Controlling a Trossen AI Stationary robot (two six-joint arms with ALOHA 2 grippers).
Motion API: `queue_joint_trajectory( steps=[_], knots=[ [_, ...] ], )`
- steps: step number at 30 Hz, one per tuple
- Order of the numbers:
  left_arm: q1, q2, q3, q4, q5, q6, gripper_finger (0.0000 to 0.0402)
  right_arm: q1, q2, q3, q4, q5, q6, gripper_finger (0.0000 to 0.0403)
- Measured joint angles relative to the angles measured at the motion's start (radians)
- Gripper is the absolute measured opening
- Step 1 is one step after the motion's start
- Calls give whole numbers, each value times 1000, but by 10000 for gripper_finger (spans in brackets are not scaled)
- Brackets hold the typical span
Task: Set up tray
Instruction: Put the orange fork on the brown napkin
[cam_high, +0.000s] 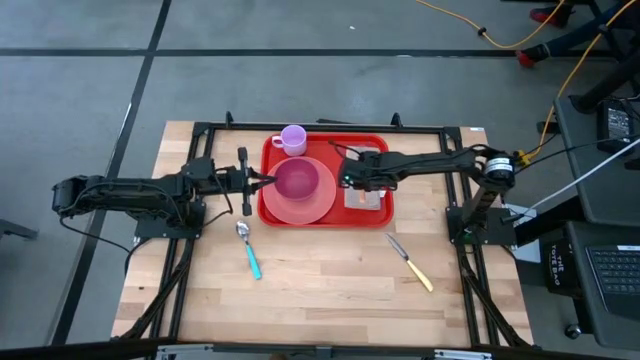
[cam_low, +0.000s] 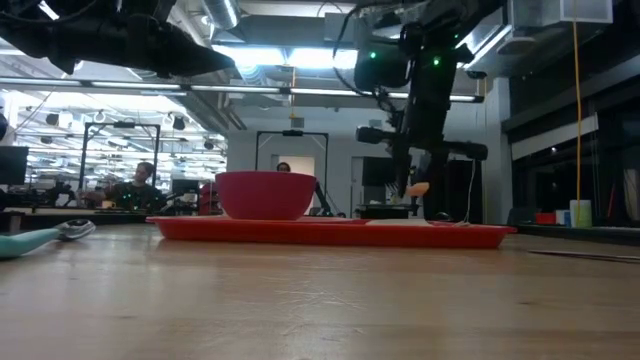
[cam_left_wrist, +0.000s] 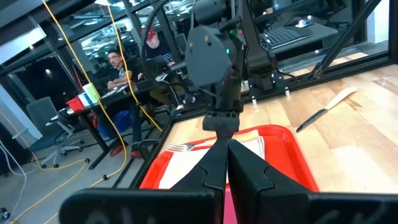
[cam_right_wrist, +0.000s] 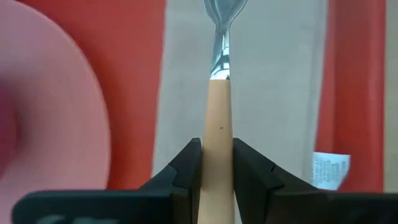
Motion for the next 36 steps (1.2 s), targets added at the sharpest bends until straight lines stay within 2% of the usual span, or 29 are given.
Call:
queue_joint_trajectory(
  steps=[12, 20, 28, 36],
  knots=[
    [0, 0, 0, 0, 0, 0, 8, -80, 42, 0, 45, -88, -66, 72],
    [0, 0, 0, 0, 0, 0, 3, -96, 42, -1, 68, -98, -71, 72],
    [0, 0, 0, 0, 0, 0, 8, -93, 43, -128, 246, -114, -28, 72],
    [0, 0, 0, 0, 0, 0, 3, -93, 43, -166, 278, -110, -14, 72]
  ],
)
